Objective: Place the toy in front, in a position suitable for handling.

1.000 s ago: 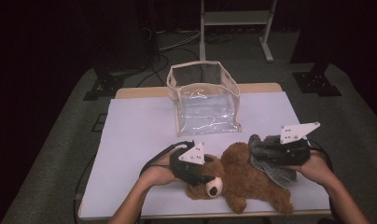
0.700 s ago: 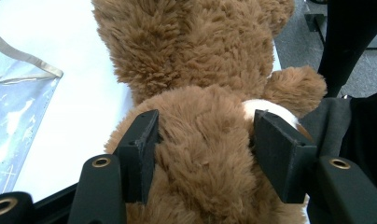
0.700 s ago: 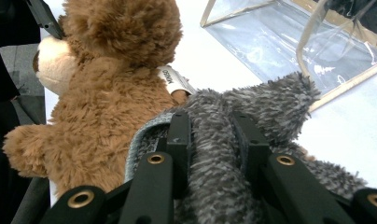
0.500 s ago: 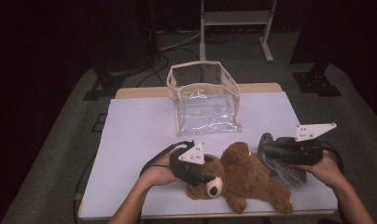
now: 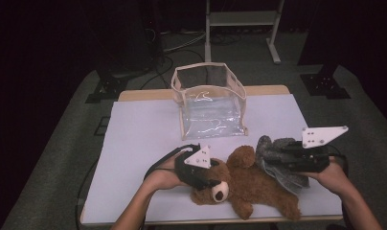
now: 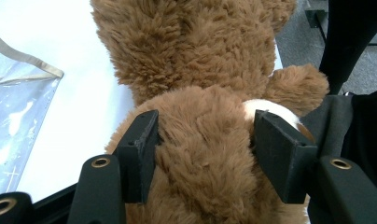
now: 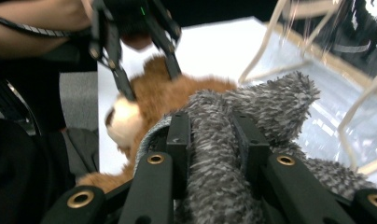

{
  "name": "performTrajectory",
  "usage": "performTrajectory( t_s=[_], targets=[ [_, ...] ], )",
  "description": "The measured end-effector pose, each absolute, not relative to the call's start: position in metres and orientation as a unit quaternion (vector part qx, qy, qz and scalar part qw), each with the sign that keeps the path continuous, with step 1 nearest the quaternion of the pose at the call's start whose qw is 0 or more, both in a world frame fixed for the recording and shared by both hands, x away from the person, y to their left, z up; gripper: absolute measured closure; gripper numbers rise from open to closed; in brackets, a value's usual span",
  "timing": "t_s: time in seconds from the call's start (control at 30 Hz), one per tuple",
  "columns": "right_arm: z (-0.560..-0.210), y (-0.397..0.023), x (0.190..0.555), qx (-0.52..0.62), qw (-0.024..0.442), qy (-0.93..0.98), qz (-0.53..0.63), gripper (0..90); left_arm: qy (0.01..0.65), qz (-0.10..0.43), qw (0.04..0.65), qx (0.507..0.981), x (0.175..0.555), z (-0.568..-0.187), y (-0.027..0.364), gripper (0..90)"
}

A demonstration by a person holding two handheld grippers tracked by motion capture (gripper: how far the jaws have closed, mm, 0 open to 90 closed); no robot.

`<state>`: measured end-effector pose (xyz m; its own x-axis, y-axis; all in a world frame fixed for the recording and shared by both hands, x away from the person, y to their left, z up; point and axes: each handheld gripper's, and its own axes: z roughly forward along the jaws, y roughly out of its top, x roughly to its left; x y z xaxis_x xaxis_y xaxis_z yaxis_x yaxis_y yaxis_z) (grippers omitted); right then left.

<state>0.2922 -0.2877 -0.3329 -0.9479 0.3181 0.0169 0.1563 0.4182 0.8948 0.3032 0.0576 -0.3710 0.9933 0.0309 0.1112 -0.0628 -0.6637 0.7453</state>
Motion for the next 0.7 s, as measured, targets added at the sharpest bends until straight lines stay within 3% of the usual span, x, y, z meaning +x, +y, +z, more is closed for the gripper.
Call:
performTrajectory(
  t_s=[0.17,0.4,0.57,0.7],
  targets=[
    [-0.306,-0.28,0.285,0.124,0.09,0.841,0.519,70.8,-0.011,0.058,0.408,0.911,0.304,-0.371,0.057,41.1],
    [-0.289,-0.236,0.294,0.074,0.087,0.862,0.494,70.8,-0.01,0.057,0.41,0.91,0.304,-0.371,0.056,41.2],
    [-0.298,-0.21,0.304,0.06,0.082,0.884,0.456,70.7,-0.01,0.058,0.411,0.91,0.303,-0.371,0.057,41.3],
    [-0.323,-0.217,0.315,0.089,0.093,0.909,0.397,70.7,-0.009,0.059,0.414,0.908,0.303,-0.372,0.058,41.3]
  ],
)
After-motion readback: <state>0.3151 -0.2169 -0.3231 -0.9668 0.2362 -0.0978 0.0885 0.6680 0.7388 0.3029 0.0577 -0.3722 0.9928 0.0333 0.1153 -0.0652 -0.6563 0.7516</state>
